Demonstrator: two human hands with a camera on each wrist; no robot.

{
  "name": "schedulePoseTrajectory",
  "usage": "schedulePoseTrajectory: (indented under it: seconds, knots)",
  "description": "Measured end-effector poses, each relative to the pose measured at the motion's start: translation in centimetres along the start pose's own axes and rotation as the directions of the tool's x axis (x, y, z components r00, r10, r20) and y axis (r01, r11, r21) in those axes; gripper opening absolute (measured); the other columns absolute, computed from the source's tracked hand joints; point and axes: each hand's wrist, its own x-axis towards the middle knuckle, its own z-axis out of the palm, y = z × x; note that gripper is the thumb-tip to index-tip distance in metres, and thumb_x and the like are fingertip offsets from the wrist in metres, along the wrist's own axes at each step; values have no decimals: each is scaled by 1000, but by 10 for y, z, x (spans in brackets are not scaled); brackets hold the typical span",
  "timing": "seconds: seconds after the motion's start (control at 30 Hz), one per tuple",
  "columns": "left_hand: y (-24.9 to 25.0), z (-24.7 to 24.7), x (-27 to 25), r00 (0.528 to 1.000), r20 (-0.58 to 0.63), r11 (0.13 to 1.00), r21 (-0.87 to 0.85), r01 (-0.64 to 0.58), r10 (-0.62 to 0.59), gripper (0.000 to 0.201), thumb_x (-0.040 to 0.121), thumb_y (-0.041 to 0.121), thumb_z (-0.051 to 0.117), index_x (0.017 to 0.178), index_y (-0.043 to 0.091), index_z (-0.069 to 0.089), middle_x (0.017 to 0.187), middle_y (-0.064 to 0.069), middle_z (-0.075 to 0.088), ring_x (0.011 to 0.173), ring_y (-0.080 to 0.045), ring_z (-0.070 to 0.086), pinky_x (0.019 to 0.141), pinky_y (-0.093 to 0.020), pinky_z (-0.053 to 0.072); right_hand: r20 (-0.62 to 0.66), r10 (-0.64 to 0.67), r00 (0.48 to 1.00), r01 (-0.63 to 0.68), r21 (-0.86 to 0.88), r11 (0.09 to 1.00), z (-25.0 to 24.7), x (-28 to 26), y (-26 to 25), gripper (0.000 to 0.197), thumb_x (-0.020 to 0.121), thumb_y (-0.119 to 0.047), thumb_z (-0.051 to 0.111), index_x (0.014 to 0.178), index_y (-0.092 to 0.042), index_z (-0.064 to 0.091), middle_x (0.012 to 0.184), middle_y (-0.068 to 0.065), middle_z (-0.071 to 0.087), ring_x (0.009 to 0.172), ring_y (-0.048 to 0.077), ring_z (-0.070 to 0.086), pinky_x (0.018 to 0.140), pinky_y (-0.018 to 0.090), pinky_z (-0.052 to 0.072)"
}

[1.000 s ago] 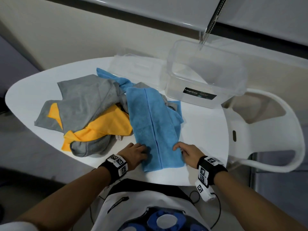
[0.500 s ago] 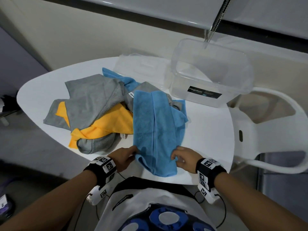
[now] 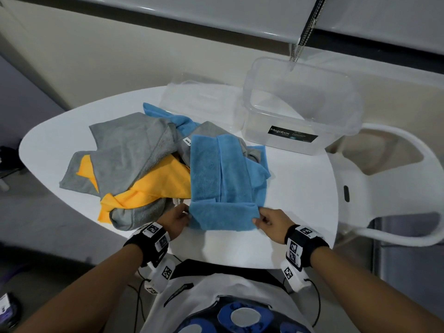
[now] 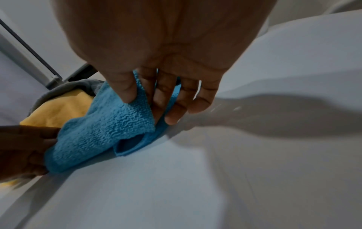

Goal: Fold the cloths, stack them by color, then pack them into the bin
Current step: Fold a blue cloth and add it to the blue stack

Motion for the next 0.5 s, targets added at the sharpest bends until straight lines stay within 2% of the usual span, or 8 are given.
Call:
schedulePoseTrajectory:
  seconds: [0.07,0.13,0.17,0.27,0.33,0.4,0.5]
  knots:
    - [1,-2,1,1000,32,1000,-14,2,-2,10,93,14,56,95,23,55,81,4,66,77,-15,58,71,-24,44,15,5,1000,-6,23,1000,-1,4,-1,22,95,-39,56,97,-20,65,87,2,68,82,18,64,76,30,52]
    - [4,-4,0,998,56,1000,-17,-4,5,5,91,16,61,94,19,58,85,3,66,75,-10,58,68,-19,43,15,-18,1000,17,33,999,-2,7,-3,20,95,-38,58,80,-24,60,86,4,65,80,19,63,73,28,49]
    - [5,-5,0,998,64,1000,-4,-19,19,4,91,19,62,94,18,59,85,4,66,74,-8,58,67,-18,43,1,-36,999,36,30,999,-2,9,-4,23,95,-37,58,77,-22,58,88,5,63,80,20,61,73,28,48]
    - [2,-9,0,996,72,998,-40,-51,54,5,94,18,58,96,23,59,84,7,68,76,-8,63,75,-23,50,-27,-54,998,55,45,997,-4,11,-6,33,96,-41,54,94,-10,62,90,6,64,80,21,62,75,34,51]
    - [1,-11,-1,995,57,995,-58,-80,83,16,96,18,55,95,35,55,78,13,69,69,1,64,72,-19,49,-40,-55,998,58,72,996,-5,11,-5,29,97,-41,53,102,-14,61,86,5,68,77,18,65,73,31,52]
    - [2,-13,-1,994,34,995,-18,-100,100,17,97,21,52,97,37,52,76,13,70,68,1,65,71,-21,48,-67,-72,995,77,73,994,-5,9,-9,23,96,-38,54,98,-16,59,77,0,66,68,12,62,67,26,50]
    - [5,-13,0,996,-5,996,21,-90,90,13,99,21,48,109,30,48,89,-1,72,76,-10,67,72,-22,48,-117,-75,990,82,56,995,-4,9,-15,26,96,-33,56,81,-12,52,62,-2,53,56,8,47,57,20,40]
